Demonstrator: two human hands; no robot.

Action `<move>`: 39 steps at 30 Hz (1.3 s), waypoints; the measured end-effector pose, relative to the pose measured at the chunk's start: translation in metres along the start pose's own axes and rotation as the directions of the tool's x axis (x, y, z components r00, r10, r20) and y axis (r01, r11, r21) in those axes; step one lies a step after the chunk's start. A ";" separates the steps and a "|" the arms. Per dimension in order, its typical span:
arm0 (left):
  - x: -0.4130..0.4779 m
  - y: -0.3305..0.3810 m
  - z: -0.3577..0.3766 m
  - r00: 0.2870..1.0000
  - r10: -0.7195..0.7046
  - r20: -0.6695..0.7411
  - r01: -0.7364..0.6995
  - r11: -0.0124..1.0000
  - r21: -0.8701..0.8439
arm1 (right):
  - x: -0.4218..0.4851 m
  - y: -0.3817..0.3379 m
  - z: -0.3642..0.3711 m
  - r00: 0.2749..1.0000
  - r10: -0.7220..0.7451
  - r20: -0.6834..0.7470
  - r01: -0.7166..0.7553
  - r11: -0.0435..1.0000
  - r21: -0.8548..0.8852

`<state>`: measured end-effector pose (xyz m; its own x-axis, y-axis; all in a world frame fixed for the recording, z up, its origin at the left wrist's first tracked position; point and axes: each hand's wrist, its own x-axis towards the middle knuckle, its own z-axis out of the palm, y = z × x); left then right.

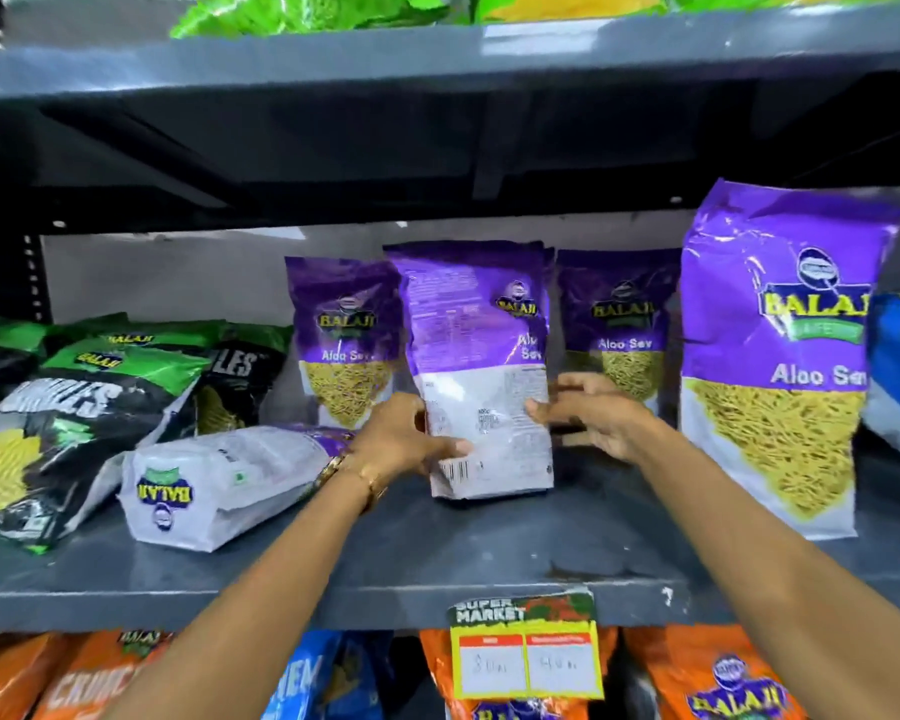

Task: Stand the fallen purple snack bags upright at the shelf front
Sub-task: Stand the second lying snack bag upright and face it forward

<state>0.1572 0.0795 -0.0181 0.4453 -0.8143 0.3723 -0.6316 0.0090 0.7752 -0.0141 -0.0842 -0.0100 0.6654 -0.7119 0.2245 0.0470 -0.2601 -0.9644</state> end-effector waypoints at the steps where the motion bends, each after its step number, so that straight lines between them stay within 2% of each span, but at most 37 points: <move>1: 0.013 -0.002 0.004 1.000 0.009 -0.008 -0.009 0.999 0.042 | 0.004 0.000 0.002 0.999 0.007 -0.049 -0.007 1.000 0.000; 4: 0.050 -0.011 0.016 0.999 -0.001 -0.048 0.007 0.993 0.118 | 0.022 0.002 0.011 0.976 0.027 -0.215 -0.038 0.998 -0.048; 7: 0.076 -0.022 0.027 0.996 -0.046 -0.080 0.054 0.994 0.094 | 0.042 0.008 0.018 0.950 0.000 -0.313 -0.040 0.992 -0.121; 10: 0.090 -0.034 0.034 0.991 -0.082 -0.102 0.086 0.996 0.034 | 0.056 0.016 0.022 0.940 -0.008 -0.342 -0.062 0.979 -0.194; 14: 0.091 -0.053 0.040 0.979 -0.084 -0.185 0.078 0.996 -0.044 | 0.058 0.033 0.026 0.937 -0.120 -0.329 0.021 0.957 -0.289; 17: 0.089 -0.058 0.038 0.948 -0.046 -0.315 0.061 0.997 0.038 | 0.050 0.044 0.022 0.959 -0.096 -0.267 0.045 0.981 -0.189; 19: 0.089 -0.060 0.037 0.938 -0.076 -0.338 0.080 0.997 -0.002 | 0.047 0.043 0.017 0.940 0.006 -0.341 -0.023 0.999 -0.046; 20: 0.087 -0.058 0.038 0.941 -0.109 -0.319 0.092 0.993 -0.068 | 0.048 0.043 0.015 0.918 0.035 -0.394 -0.030 0.999 0.018; 22: 0.084 -0.056 0.042 0.941 -0.172 -0.291 0.103 0.966 -0.237 | 0.051 0.044 0.012 0.903 0.004 -0.431 0.021 0.998 0.052; 26: 0.080 -0.051 0.044 0.955 -0.222 -0.196 0.104 0.870 -0.481 | 0.048 0.052 0.016 0.937 -0.159 -0.310 0.157 0.987 -0.032; 29: 0.077 -0.047 0.046 0.991 -0.130 0.042 0.132 0.835 -0.534 | 0.046 0.051 0.014 0.950 -0.125 -0.286 0.125 0.992 -0.019; 32: 0.075 -0.048 0.049 0.964 -0.057 0.261 0.186 0.846 -0.500 | 0.044 0.052 0.017 0.969 -0.061 -0.238 0.059 0.998 -0.017; 33: 0.075 -0.049 0.049 0.953 -0.043 0.300 0.188 0.859 -0.476 | 0.042 0.051 0.019 0.981 -0.061 -0.183 0.063 0.998 0.004; 35: 0.077 -0.051 0.049 0.958 0.013 0.288 0.124 0.883 -0.453 | 0.041 0.050 0.022 0.992 -0.087 -0.088 0.089 0.996 0.026; 37: 0.077 -0.052 0.048 0.978 0.039 0.206 0.065 0.878 -0.473 | 0.040 0.050 0.023 0.987 -0.100 -0.129 0.101 0.995 0.000; 39: 0.079 -0.055 0.045 0.998 -0.033 0.061 0.059 0.866 -0.496 | 0.040 0.052 0.023 0.969 -0.109 -0.221 0.109 0.994 -0.014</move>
<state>0.1980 -0.0116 -0.0542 0.4263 -0.8482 0.3142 -0.2059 0.2473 0.9468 0.0323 -0.1116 -0.0547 0.4752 -0.8056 0.3537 0.1090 -0.3451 -0.9322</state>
